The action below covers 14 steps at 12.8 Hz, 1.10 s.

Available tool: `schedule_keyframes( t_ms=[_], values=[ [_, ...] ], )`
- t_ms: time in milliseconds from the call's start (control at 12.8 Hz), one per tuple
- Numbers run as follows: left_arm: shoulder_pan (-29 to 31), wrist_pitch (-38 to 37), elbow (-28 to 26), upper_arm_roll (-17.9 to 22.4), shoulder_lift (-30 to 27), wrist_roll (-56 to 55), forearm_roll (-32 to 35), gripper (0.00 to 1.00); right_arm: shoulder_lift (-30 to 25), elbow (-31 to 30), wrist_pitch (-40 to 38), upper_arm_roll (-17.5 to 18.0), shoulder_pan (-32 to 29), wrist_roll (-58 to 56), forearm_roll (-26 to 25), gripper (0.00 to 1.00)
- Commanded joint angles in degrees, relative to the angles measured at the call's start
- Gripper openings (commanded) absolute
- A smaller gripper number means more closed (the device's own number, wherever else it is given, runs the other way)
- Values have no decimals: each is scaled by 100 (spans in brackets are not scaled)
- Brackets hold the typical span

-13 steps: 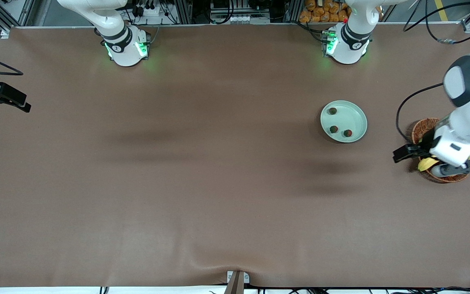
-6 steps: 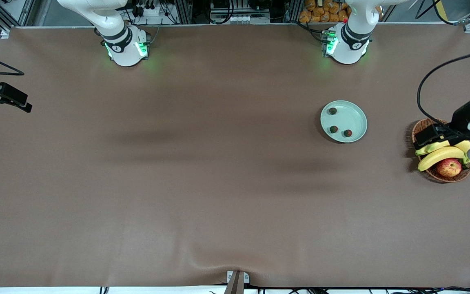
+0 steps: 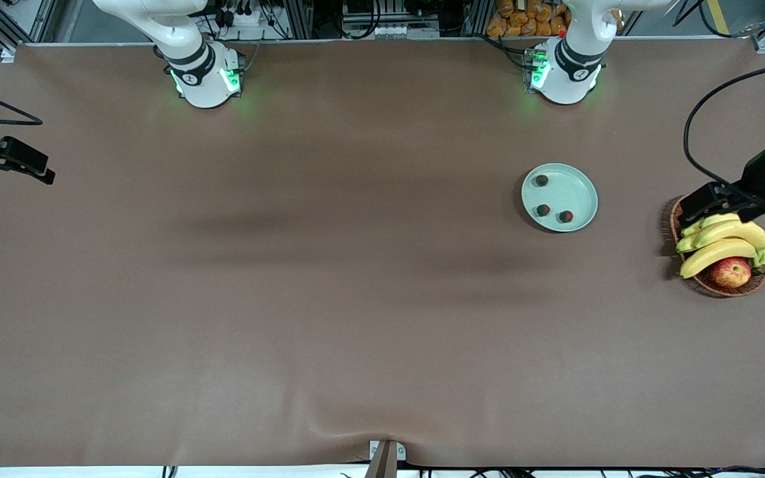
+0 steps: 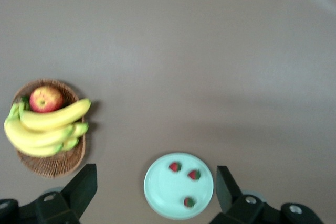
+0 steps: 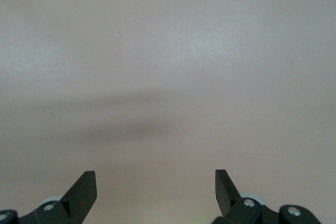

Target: Collect all strawberries into plate

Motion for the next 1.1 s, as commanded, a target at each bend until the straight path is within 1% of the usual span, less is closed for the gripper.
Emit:
schedule_keyframes(
  t_ms=[0,314,863,1020],
  values=[
    [-18,-160,-34,21,-216,-91,-78,100,39,19,-11,25,-8,-4,-44,100],
    [237,113,-78,74,-260,594,-95,100,83,10,-2,34,9,-12,-44,100],
    [194,175,-254,47,-313,595,-182,100,83,-7,7,34,1,-4,-44,100],
    [176,140,-333,48,-427,542,-192,100,83,-25,15,34,9,-4,-44,100]
  ],
)
